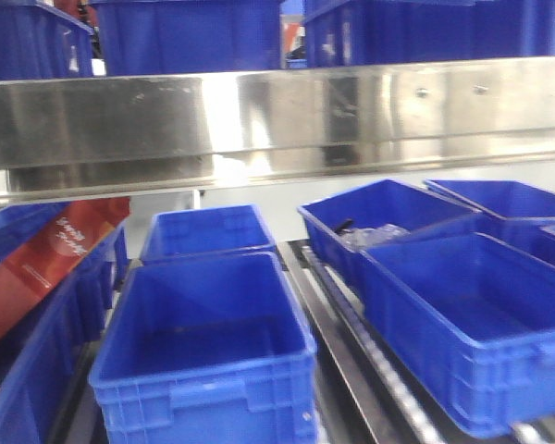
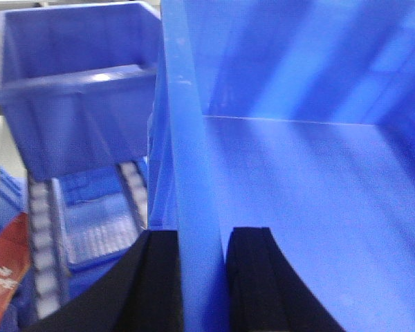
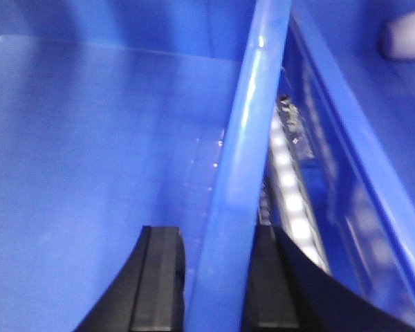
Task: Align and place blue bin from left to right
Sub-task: 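Approach the second shelf and raise the held bin above it, then push the bin forward onto the upper shelf and lower it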
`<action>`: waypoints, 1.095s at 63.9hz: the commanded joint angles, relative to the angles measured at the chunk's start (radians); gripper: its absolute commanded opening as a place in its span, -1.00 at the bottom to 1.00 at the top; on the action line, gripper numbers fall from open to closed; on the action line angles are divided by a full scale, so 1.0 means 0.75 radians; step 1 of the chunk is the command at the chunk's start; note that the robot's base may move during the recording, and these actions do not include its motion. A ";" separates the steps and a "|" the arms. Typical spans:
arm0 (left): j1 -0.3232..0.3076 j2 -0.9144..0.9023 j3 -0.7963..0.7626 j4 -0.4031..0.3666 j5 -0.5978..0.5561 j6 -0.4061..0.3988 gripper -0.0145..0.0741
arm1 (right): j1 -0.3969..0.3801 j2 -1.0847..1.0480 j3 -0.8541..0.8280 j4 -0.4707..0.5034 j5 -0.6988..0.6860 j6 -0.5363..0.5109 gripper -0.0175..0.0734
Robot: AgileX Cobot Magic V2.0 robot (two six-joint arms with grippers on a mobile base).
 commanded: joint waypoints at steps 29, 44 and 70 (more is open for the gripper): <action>0.008 -0.035 -0.022 0.026 -0.161 0.022 -0.92 | -0.001 -0.035 -0.030 0.007 -0.103 -0.053 -0.95; 0.008 -0.035 -0.022 0.026 -0.161 0.022 -0.92 | -0.001 -0.035 -0.030 0.007 -0.103 -0.053 -0.95; 0.008 -0.035 -0.022 0.026 -0.161 0.022 -0.92 | -0.001 -0.035 -0.030 0.007 -0.103 -0.053 -0.95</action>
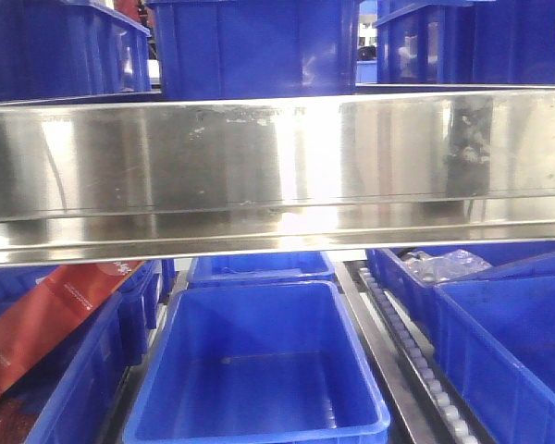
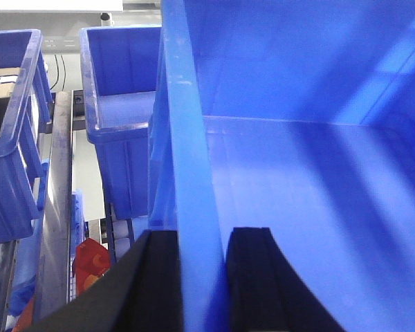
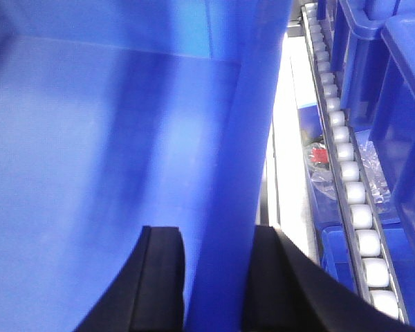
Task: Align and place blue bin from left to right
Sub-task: 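Push the bin forward onto the upper shelf and lower it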
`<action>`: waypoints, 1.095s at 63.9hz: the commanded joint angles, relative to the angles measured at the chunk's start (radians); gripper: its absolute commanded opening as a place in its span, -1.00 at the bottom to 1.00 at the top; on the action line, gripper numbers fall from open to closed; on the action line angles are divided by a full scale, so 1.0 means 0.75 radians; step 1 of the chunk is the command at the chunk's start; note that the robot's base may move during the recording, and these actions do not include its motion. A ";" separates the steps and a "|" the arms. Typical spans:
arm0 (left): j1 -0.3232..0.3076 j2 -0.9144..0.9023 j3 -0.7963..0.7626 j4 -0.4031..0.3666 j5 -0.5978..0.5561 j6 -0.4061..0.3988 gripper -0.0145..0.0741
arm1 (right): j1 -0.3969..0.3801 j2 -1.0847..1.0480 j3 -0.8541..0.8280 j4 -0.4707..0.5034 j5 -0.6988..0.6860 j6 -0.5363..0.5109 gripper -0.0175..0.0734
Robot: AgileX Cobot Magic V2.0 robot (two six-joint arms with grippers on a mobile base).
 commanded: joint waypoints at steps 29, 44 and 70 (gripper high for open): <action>0.008 -0.035 -0.022 0.026 -0.161 0.022 -0.92 | -0.001 -0.035 -0.030 0.007 -0.103 -0.053 -0.95; 0.008 -0.035 -0.022 0.026 -0.161 0.022 -0.92 | -0.001 -0.035 -0.030 0.007 -0.103 -0.053 -0.95; 0.008 -0.035 -0.022 0.026 -0.161 0.022 -0.92 | -0.001 -0.035 -0.030 0.007 -0.103 -0.053 -0.95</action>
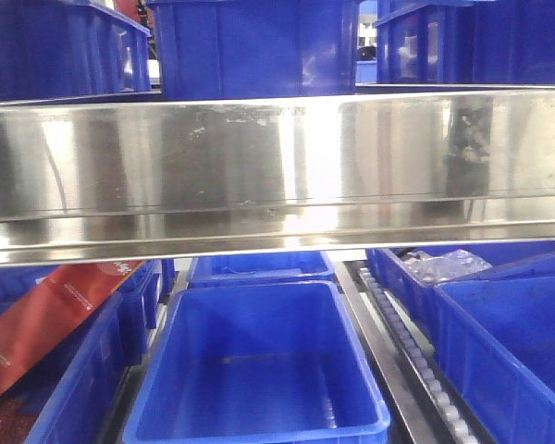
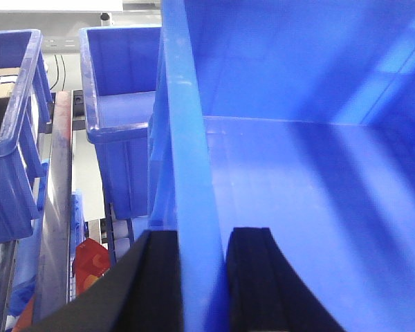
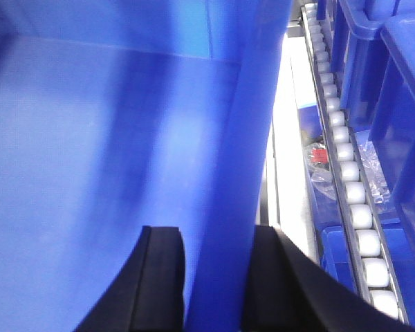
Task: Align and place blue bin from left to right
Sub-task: 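Push the bin forward onto the upper shelf and lower it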
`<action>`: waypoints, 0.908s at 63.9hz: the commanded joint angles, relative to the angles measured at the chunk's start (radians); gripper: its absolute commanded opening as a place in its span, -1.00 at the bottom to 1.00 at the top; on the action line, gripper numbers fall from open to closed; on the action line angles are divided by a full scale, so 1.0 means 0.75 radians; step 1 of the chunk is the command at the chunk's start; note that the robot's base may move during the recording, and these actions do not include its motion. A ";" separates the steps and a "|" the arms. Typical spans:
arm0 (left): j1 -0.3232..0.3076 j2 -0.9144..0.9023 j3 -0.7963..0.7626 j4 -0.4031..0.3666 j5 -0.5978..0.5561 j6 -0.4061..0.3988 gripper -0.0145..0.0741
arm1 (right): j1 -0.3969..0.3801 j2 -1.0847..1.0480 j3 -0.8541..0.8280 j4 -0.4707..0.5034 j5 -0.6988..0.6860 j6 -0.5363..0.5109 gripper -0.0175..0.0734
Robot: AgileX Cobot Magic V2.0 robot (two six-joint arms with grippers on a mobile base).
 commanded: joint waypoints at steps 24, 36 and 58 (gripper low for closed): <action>0.008 -0.035 -0.022 0.017 -0.155 0.022 -0.92 | -0.001 -0.035 -0.030 0.025 -0.076 -0.053 -0.95; 0.008 -0.022 -0.022 -0.043 0.071 0.022 -0.92 | -0.003 -0.012 -0.032 0.025 -0.091 -0.055 -0.95; 0.008 0.107 -0.022 -0.025 0.303 0.016 -0.92 | -0.016 0.174 -0.033 0.025 -0.126 -0.108 -0.95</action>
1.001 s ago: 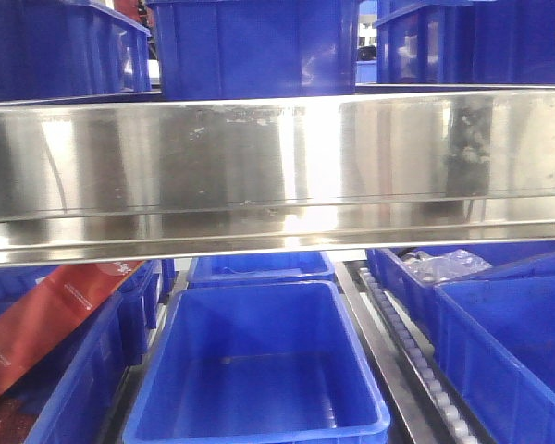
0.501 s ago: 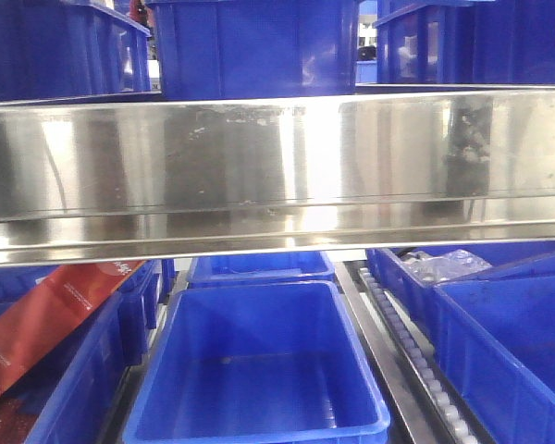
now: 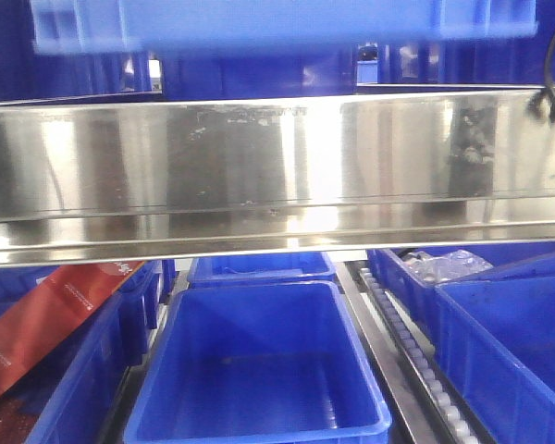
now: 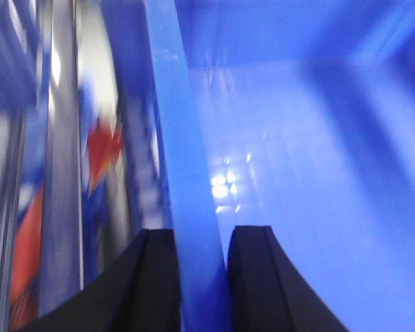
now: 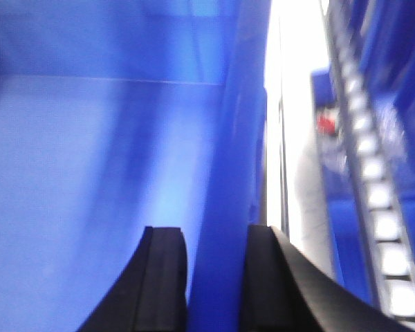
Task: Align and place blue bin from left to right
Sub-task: 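Push the bin forward onto the upper shelf and lower it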
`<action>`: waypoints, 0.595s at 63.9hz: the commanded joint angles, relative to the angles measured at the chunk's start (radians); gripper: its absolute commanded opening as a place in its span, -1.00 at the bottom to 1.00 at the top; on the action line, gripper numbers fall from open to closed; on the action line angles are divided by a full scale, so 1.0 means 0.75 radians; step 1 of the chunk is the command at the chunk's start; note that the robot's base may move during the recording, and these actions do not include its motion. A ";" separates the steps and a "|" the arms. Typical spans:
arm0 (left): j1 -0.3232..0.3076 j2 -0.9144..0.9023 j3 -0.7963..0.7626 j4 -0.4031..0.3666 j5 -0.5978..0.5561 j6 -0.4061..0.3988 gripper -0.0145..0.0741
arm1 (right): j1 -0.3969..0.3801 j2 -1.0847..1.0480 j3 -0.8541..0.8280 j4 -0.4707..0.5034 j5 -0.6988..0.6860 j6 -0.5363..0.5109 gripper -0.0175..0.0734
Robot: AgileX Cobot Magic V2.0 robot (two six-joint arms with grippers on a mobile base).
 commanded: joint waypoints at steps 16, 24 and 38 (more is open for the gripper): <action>0.001 0.068 -0.022 0.027 -0.037 0.031 -0.72 | -0.036 0.085 -0.030 0.002 -0.152 -0.048 -0.66; 0.001 0.076 -0.022 0.031 -0.024 0.031 -0.10 | -0.036 0.085 -0.030 0.002 -0.149 -0.048 0.03; 0.001 0.064 -0.022 0.057 0.016 0.031 0.58 | -0.036 0.054 -0.033 0.002 -0.136 -0.048 0.63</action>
